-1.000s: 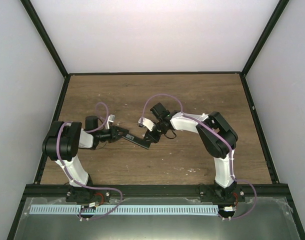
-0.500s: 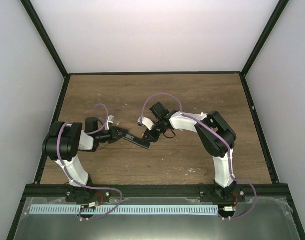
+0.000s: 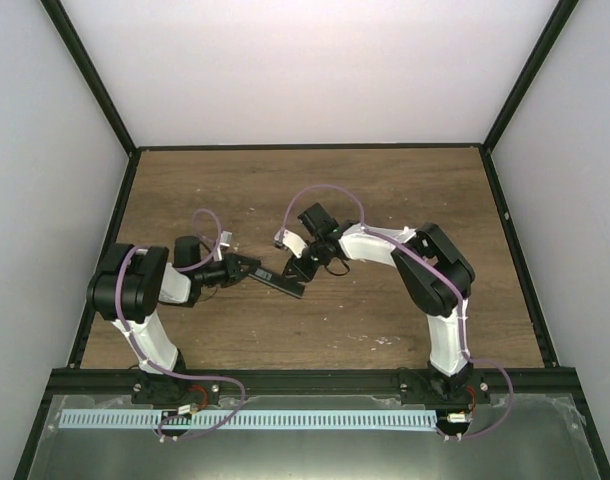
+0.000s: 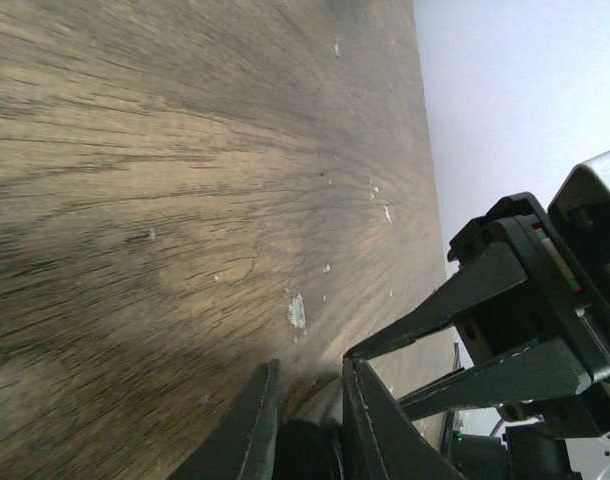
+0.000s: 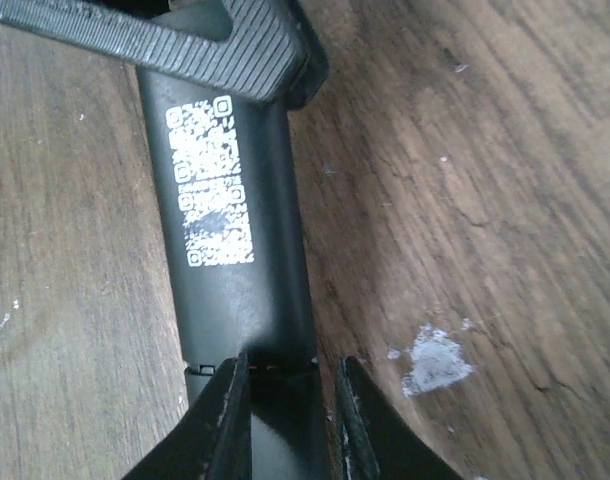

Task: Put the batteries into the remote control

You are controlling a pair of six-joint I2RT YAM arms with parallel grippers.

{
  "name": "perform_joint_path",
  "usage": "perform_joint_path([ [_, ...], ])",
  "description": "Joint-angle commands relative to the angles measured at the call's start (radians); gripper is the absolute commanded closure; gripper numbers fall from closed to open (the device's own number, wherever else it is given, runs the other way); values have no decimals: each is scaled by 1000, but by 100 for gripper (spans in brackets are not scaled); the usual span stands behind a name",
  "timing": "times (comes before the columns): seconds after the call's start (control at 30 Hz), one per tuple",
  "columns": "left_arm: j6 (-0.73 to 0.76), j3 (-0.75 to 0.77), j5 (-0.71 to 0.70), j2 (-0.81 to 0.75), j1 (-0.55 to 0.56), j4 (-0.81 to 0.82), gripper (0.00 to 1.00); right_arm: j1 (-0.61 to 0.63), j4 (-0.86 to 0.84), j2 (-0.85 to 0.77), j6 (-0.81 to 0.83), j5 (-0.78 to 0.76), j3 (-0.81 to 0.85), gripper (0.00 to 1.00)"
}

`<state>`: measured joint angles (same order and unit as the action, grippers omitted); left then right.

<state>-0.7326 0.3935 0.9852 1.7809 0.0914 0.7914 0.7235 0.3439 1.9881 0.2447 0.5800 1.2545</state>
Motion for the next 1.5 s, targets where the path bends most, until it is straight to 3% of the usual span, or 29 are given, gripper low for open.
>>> perform_joint_path([
  [0.0,58,-2,-13,16,29,-19,100,-6,-55,-71,-36,-93,-10,82],
  [0.33,95,40,-13,-2,13,-89,100,-48,-48,-205,-59,-111,-134,70],
  [0.73,112,54,-13,-10,7,-121,100,-50,-49,-185,-69,-110,-222,64],
  [1.47,117,51,-18,-8,5,-124,100,-22,-17,-110,-66,-64,-190,70],
])
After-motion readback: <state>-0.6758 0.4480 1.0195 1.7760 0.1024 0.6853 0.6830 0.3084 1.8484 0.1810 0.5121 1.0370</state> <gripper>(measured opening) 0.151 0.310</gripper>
